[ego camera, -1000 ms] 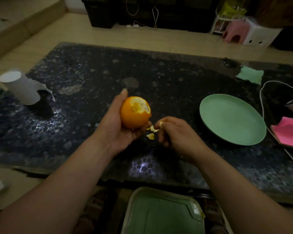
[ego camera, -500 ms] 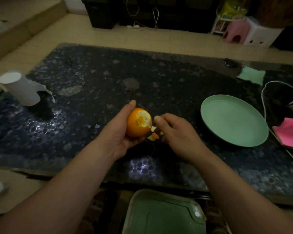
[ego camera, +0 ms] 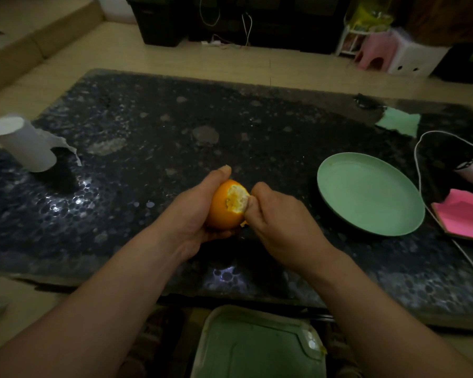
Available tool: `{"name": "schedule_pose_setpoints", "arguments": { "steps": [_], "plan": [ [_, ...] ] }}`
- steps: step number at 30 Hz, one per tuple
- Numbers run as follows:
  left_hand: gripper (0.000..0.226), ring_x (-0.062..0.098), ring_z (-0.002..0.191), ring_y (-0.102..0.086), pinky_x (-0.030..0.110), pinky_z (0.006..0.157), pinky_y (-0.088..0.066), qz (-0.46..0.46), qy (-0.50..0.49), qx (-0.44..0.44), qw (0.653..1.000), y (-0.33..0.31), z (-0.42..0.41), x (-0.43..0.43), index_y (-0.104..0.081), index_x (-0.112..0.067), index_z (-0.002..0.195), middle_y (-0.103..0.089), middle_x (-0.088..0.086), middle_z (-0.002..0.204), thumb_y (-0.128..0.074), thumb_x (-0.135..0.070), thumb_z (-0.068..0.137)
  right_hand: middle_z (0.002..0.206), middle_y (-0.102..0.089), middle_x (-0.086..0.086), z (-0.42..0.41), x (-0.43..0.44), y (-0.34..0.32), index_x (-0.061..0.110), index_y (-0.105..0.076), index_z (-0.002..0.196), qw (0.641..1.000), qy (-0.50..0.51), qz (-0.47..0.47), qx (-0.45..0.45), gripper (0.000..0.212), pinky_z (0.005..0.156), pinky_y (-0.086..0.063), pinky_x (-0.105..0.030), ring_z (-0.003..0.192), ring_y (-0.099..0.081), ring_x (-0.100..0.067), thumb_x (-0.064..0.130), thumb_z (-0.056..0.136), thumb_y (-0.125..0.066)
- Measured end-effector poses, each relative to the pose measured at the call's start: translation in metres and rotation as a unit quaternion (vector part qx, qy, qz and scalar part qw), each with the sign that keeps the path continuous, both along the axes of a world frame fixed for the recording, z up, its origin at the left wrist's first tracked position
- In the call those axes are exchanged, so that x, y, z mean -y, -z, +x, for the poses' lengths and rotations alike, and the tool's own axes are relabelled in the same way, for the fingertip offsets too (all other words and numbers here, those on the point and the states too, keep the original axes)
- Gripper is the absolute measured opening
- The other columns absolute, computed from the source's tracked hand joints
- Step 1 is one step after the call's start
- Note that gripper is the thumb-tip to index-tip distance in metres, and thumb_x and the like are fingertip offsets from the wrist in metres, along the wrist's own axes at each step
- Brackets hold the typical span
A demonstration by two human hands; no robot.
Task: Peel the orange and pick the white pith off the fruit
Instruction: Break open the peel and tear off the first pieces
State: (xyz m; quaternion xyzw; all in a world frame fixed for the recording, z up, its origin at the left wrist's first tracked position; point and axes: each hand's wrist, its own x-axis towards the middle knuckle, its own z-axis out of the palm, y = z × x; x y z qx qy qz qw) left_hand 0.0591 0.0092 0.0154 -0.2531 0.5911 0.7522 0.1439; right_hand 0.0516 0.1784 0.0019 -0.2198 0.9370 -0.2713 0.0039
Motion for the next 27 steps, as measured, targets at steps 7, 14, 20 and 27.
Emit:
{"name": "schedule_pose_setpoints", "arguments": {
  "steps": [7, 14, 20, 27],
  "plan": [
    [0.047, 0.025, 0.078, -0.073, 0.035, 0.058, -0.057, -0.087, 0.028, -0.052, 0.994, 0.008, 0.0, 0.003, -0.072, -0.019, 0.107, -0.077, 0.013, 0.102, -0.073, -0.062, 0.088, 0.082, -0.067, 0.0, -0.003, 0.0, -0.005, 0.02, -0.055, 0.087, 0.984, 0.015, -0.039, 0.176, 0.029, 0.066, -0.054, -0.045, 0.073, -0.065, -0.02, 0.044, 0.103, -0.05],
    [0.056, 0.023, 0.074, -0.073, 0.034, 0.057, -0.056, -0.083, 0.048, -0.066, 0.993, 0.001, -0.002, 0.008, -0.073, -0.013, 0.115, -0.078, 0.011, 0.094, -0.071, -0.062, 0.089, 0.079, -0.064, 0.001, -0.001, 0.0, -0.004, 0.019, -0.053, 0.084, 0.985, 0.012, -0.079, 0.154, 0.029, 0.063, -0.048, -0.039, 0.069, -0.061, -0.018, 0.04, 0.104, -0.049],
    [0.041, 0.019, 0.066, -0.069, 0.03, 0.052, -0.052, -0.113, 0.045, -0.085, 0.989, 0.001, 0.003, 0.004, -0.07, -0.017, 0.097, -0.071, 0.006, 0.081, -0.075, -0.056, 0.089, 0.084, -0.071, 0.0, -0.003, 0.001, -0.002, 0.02, -0.06, 0.092, 0.977, -0.007, -0.045, 0.209, 0.028, 0.07, -0.058, -0.045, 0.073, -0.069, -0.019, 0.04, 0.105, -0.046],
    [0.041, 0.023, 0.065, -0.07, 0.03, 0.053, -0.056, -0.04, 0.058, -0.079, 0.994, -0.015, 0.007, 0.005, -0.072, -0.016, 0.098, -0.074, 0.012, 0.085, -0.067, -0.057, 0.093, 0.072, -0.07, 0.001, -0.001, 0.001, 0.005, 0.018, -0.066, 0.085, 0.967, 0.014, -0.143, 0.211, 0.024, 0.057, -0.049, -0.036, 0.06, -0.061, -0.012, 0.025, 0.103, -0.052]
  ]
}}
